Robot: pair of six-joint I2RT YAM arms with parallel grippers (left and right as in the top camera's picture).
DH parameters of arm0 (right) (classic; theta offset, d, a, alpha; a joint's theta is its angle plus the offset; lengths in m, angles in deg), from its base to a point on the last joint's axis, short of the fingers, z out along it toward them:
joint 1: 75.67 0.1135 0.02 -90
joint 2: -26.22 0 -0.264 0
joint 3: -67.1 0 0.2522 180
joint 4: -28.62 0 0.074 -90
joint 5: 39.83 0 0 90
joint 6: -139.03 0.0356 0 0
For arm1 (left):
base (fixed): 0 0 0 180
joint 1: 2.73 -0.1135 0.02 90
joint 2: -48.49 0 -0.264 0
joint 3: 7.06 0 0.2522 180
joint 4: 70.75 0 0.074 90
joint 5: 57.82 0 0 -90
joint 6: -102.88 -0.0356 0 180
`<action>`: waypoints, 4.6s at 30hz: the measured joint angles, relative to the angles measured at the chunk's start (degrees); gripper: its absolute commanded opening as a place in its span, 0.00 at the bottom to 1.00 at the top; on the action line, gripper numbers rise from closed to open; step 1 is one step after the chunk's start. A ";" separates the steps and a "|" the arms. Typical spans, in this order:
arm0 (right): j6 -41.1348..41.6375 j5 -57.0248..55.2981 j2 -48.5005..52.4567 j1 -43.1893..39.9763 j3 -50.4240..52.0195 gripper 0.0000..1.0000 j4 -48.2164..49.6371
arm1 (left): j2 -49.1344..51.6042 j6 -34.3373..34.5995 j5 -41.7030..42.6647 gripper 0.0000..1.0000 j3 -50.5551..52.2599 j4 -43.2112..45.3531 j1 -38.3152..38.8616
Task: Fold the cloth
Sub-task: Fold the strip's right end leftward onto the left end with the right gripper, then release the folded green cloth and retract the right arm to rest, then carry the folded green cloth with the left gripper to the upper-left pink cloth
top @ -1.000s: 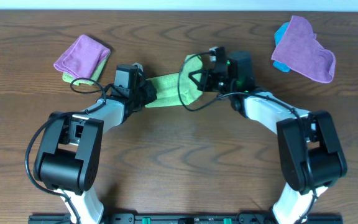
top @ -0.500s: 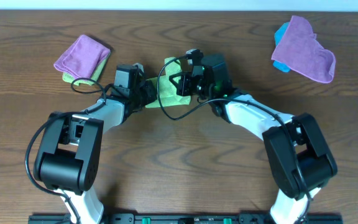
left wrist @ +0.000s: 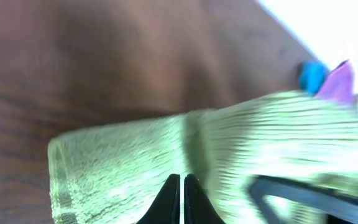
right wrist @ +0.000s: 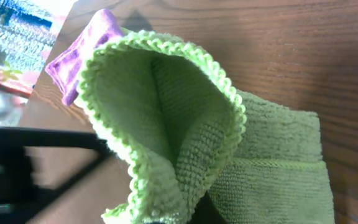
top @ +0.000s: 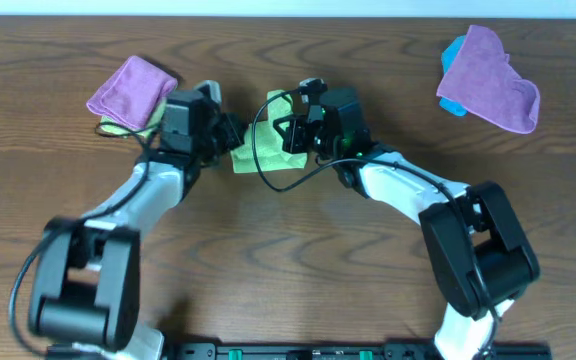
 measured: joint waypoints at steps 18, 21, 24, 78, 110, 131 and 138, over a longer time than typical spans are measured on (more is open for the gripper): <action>-1.01 -0.83 6.99 4.28 -8.00 0.37 -5.14 | -8.31 -2.75 0.00 0.06 -0.35 -5.95 -7.69; -1.14 -0.17 6.99 5.03 -8.04 0.41 -5.09 | -8.33 -2.78 0.00 0.06 -0.35 -5.95 -7.69; -1.18 0.94 6.99 5.92 -8.09 0.43 -5.07 | -8.33 -2.78 0.00 0.06 -0.35 -5.95 -7.69; -27.54 4.20 -64.28 -26.16 17.42 0.99 -60.85 | -18.71 3.13 7.72 0.95 2.38 -29.49 -11.54; -27.87 4.81 -91.10 -28.85 27.91 0.99 -68.59 | 1.25 22.36 11.58 0.96 15.30 6.45 -6.40; -27.87 4.81 -91.12 -28.89 27.93 0.99 -68.57 | 15.06 28.04 9.84 0.06 12.90 25.70 -1.92; -27.87 4.81 -91.12 -28.89 27.93 0.99 -68.57 | 18.84 26.88 11.65 0.06 14.16 37.22 -2.08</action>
